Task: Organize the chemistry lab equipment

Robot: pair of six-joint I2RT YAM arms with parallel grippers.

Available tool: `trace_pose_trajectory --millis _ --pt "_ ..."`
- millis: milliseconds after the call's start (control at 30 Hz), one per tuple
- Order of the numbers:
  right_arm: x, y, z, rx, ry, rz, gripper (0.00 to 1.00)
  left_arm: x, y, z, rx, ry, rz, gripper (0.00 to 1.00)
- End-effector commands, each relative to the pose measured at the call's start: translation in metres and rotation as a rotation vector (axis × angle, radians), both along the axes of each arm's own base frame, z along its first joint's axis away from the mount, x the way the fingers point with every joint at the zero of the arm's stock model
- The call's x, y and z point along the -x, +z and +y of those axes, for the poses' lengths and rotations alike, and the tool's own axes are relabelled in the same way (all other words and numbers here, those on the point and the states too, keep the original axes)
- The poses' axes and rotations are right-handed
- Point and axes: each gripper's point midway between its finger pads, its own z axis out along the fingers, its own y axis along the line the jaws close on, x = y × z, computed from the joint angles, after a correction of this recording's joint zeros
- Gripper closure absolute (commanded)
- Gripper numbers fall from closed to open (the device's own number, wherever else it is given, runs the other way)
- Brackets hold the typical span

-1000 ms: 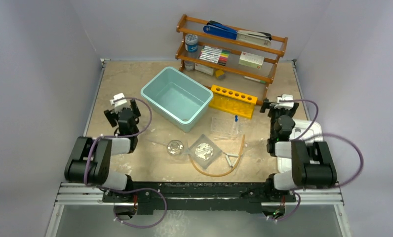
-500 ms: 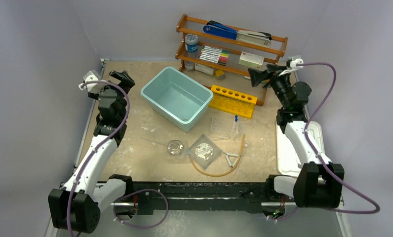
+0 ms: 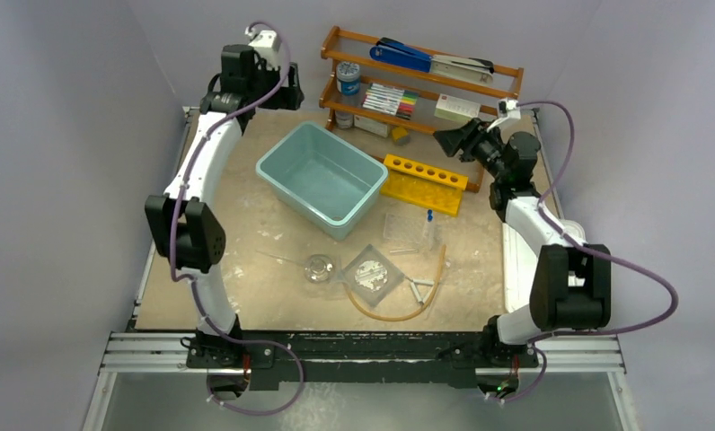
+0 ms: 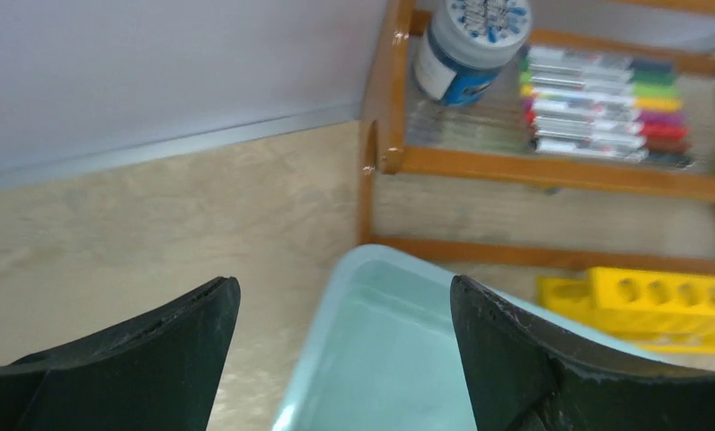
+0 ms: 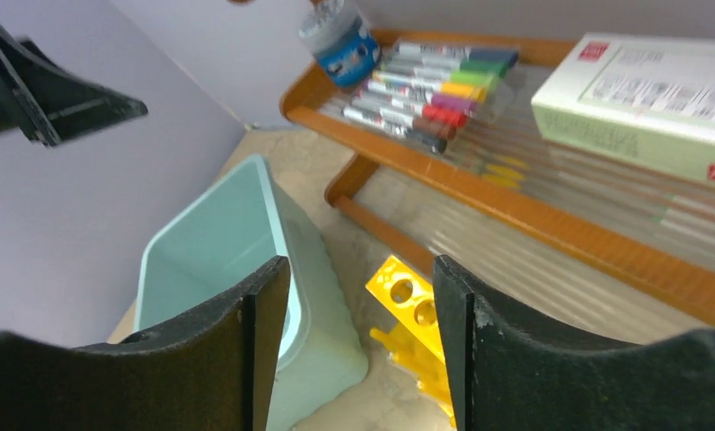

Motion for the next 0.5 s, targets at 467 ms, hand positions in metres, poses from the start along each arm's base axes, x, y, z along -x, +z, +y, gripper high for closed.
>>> trace_pose_trajectory --millis 467 --pt "-0.011 -0.002 0.027 -0.002 0.119 -0.018 0.31 0.056 -0.099 0.044 -0.574 -0.301 0.321 0.17"
